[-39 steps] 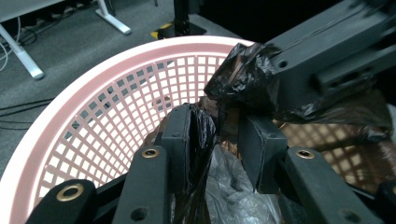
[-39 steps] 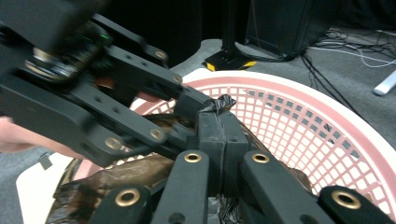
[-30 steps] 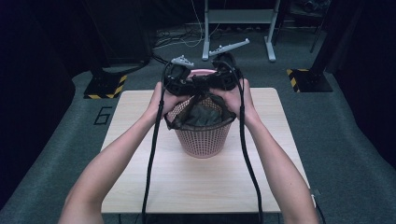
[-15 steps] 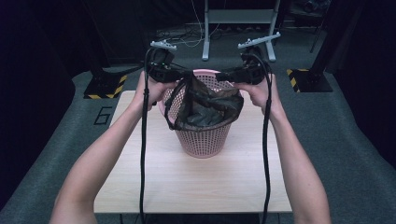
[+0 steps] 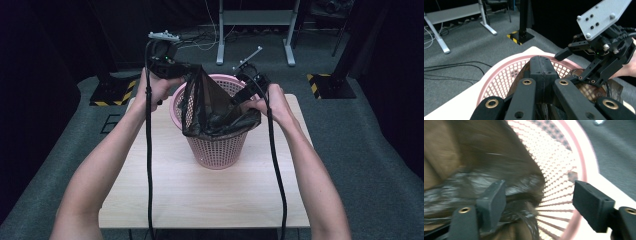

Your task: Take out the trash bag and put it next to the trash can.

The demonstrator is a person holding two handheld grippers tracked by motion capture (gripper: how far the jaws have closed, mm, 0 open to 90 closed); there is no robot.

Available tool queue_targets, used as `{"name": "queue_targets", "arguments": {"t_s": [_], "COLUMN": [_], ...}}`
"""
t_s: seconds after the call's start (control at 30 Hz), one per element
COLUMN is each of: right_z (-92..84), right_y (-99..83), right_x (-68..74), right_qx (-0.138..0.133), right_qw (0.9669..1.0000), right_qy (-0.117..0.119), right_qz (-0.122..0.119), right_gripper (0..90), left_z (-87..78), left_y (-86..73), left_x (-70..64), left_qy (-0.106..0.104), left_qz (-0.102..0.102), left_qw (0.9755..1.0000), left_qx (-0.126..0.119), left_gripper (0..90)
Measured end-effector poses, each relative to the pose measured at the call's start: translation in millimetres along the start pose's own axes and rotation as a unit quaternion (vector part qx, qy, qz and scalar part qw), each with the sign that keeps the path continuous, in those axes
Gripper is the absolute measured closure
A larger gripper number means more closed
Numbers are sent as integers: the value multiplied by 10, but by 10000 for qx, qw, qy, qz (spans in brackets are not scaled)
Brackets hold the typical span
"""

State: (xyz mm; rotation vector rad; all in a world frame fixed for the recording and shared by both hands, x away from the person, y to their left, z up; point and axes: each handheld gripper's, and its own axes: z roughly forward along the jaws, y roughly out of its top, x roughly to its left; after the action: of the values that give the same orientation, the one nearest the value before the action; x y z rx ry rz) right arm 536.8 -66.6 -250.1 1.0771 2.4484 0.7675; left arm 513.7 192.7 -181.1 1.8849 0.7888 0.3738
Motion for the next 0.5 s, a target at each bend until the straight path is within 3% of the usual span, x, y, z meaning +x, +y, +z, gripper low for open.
{"name": "queue_targets", "arguments": {"t_s": [0.07,0.1,0.17,0.23,0.27,0.33,0.4,0.5], "right_z": [-3,27,89,126,152,165,162,113], "right_y": [-12,-22,-48,-59,-61,-60,-60,-41], "right_x": [-29,-38,-22,-1,2,-10,-25,-35], "right_qx": [79,334,696,878,965,959,870,500], "right_qw": [9999,9991,9968,9950,9941,9933,9935,9933], "right_qy": [84,163,335,409,389,466,509,715], "right_qz": [129,205,212,252,316,444,531,760], "right_gripper": [269,280,439,585,712,877,900,900], "left_z": [-36,-52,-67,-71,-68,-51,-16,107], "left_y": [6,7,7,2,-2,-19,-52,-141], "left_x": [27,42,61,77,78,68,48,9], "left_qy": [34,31,26,3,-24,-18,-60,-115], "left_qz": [-7,-37,-84,-112,-128,-95,-69,-26], "left_qw": [10000,10000,9999,9998,9998,9999,9999,9999], "left_qx": [-55,-84,-145,-163,-164,-122,-51,109], "left_gripper": [900,900,900,900,900,900,900,900]}}
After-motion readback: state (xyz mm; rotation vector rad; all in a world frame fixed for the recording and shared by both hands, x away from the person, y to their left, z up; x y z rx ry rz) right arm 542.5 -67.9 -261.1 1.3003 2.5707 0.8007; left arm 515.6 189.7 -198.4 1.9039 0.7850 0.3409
